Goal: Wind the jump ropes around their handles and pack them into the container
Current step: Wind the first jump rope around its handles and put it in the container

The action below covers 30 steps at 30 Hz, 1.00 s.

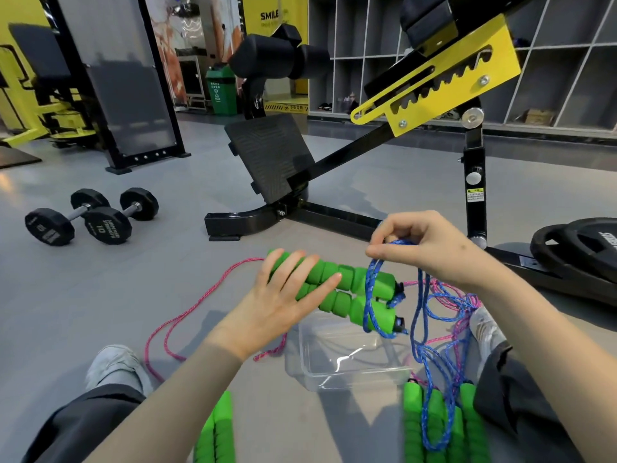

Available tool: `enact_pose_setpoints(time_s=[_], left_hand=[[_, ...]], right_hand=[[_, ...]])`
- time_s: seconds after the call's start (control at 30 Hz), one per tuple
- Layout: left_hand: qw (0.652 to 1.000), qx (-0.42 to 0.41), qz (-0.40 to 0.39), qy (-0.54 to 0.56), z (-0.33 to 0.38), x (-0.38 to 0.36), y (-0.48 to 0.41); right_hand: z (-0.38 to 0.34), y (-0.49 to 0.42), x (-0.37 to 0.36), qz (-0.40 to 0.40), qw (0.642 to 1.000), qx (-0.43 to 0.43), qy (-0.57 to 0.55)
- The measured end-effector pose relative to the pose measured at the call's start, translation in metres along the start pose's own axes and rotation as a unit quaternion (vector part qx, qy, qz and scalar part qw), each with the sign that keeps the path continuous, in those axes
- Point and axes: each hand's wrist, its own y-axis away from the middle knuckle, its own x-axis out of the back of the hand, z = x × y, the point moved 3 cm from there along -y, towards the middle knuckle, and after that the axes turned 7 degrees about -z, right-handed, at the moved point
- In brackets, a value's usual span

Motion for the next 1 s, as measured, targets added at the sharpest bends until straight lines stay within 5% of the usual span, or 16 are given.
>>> enact_pose_setpoints(time_s=[0.2,0.47,0.67,1.0], left_hand=[[0.998,-0.001,0.047,0.041,0.012,0.009,-0.018],[0.996,0.053,0.057,0.039,0.005,0.008,-0.02],[0.987,0.137,0.082,0.024,-0.004,0.007,-0.025],[0.983,0.174,0.019,-0.062,-0.031,-0.007,-0.008]], right_hand=[[0.029,-0.003,0.001,0.079,0.991,-0.044,-0.096],[0.068,-0.003,-0.022,0.14,0.928,-0.118,-0.323],[0.075,0.006,-0.069,0.248,0.918,-0.152,-0.269],[0.047,0.01,-0.085,0.027,0.98,-0.19,-0.056]])
